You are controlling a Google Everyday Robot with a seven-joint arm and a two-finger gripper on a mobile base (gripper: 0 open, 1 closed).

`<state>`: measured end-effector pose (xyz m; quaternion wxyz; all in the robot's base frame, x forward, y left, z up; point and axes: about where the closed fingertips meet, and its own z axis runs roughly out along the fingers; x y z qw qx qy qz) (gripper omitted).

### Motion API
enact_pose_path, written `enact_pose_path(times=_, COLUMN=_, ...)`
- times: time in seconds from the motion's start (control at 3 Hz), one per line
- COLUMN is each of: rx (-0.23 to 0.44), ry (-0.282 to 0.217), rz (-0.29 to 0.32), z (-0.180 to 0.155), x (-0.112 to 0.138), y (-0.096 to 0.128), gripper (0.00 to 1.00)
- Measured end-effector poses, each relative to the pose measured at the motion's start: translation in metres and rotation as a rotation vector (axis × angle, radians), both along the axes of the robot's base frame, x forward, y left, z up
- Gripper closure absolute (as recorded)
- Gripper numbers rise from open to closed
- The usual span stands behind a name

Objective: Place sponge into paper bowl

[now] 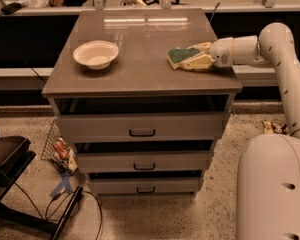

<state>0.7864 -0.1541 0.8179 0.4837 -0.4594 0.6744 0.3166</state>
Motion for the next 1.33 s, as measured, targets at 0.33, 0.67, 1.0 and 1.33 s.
enact_pose_path(times=0.33, rx=0.000, ry=0.000, rz=0.000, z=0.0005, x=0.0000, y=0.0001, gripper=1.00)
enact_pose_path(times=0.67, rx=0.000, ry=0.000, rz=0.000, z=0.0007, x=0.0000, y=0.0001, gripper=1.00)
enact_pose_path(times=1.0, rx=0.000, ry=0.000, rz=0.000, z=0.0012, x=0.0000, y=0.0002, gripper=1.00)
enact_pose_path(times=1.33, rx=-0.001, ry=0.000, rz=0.001, z=0.0014, x=0.0000, y=0.0004, gripper=1.00)
